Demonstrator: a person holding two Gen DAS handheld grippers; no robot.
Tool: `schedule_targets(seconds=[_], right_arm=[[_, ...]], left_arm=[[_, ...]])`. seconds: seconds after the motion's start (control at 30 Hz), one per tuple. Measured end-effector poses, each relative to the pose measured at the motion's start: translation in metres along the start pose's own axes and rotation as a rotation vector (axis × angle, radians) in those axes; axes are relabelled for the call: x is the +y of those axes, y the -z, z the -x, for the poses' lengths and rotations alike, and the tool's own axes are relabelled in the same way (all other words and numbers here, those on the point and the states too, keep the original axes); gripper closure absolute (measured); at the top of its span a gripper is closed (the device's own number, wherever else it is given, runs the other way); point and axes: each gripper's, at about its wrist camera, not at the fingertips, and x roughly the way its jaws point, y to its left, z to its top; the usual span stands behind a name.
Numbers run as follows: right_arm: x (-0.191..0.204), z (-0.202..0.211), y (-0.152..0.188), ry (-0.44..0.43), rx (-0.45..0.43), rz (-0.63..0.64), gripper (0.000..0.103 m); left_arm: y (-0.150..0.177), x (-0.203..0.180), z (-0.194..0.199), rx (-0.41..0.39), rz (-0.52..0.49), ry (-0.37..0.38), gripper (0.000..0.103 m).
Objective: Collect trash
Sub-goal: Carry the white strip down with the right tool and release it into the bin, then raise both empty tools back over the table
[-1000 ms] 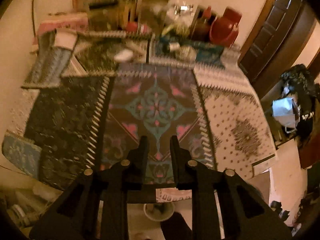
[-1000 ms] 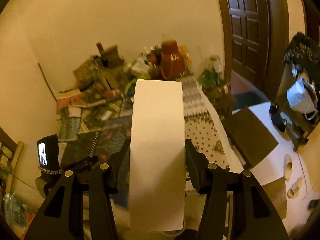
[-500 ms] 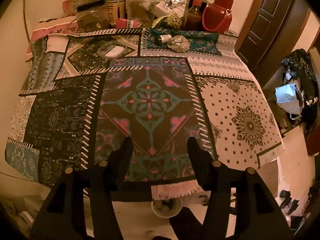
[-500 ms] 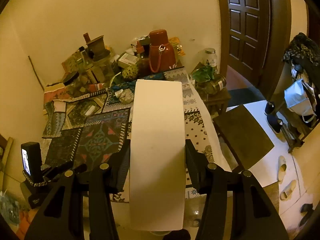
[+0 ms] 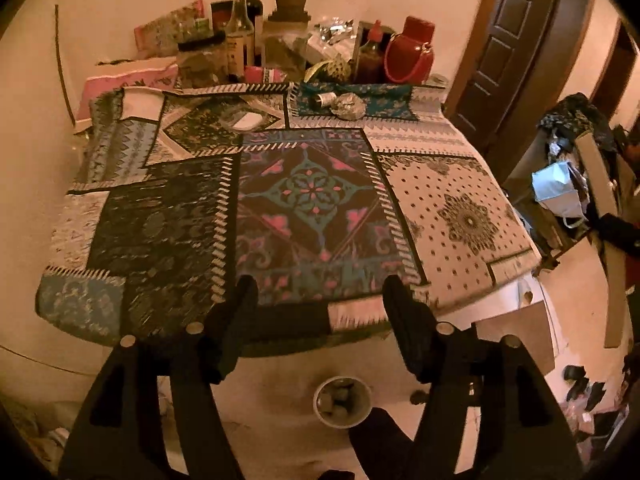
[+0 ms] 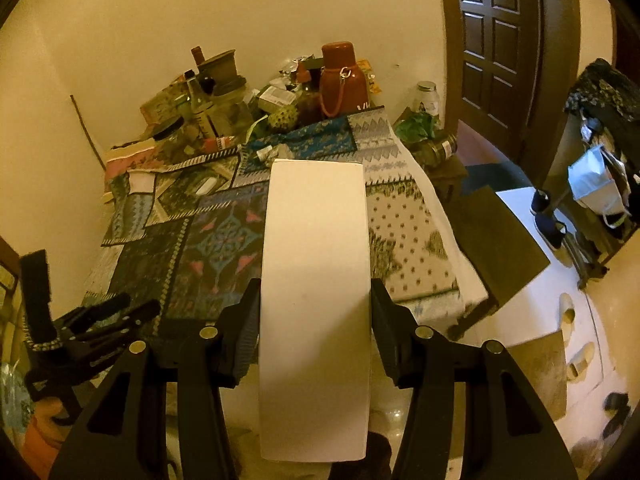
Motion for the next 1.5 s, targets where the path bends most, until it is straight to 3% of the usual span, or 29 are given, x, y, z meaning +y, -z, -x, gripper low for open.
schedule_targets(seconds=[0.23, 0.47, 0.7, 0.93, 1.27, 1.5], right_arm=[[0.018, 0.017, 0.059, 0.000, 0.048, -0.032, 0.055], [0.027, 0.000, 0.111, -0.016, 0.157, -0.030, 0.055], [0.016, -0.050, 0.167, -0.035, 0.328, 0.012, 0.055], [-0.004, -0.122, 0.221, -0.051, 0.452, 0.065, 0.055], [-0.016, -0.195, 0.250, -0.098, 0.547, 0.104, 0.054], [-0.016, -0.192, 0.240, -0.092, 0.586, 0.111, 0.053]], left_arm=[[0.051, 0.009, 0.042, -0.001, -0.039, 0.028, 0.033], [0.096, 0.013, 0.051, 0.052, -0.028, 0.038, 0.032], [0.135, 0.012, 0.022, 0.124, 0.048, 0.024, 0.032], [0.183, 0.005, -0.040, 0.189, 0.105, -0.034, 0.032], [0.227, -0.002, -0.091, 0.212, 0.140, -0.060, 0.032], [0.222, -0.002, -0.079, 0.205, 0.128, -0.068, 0.032]])
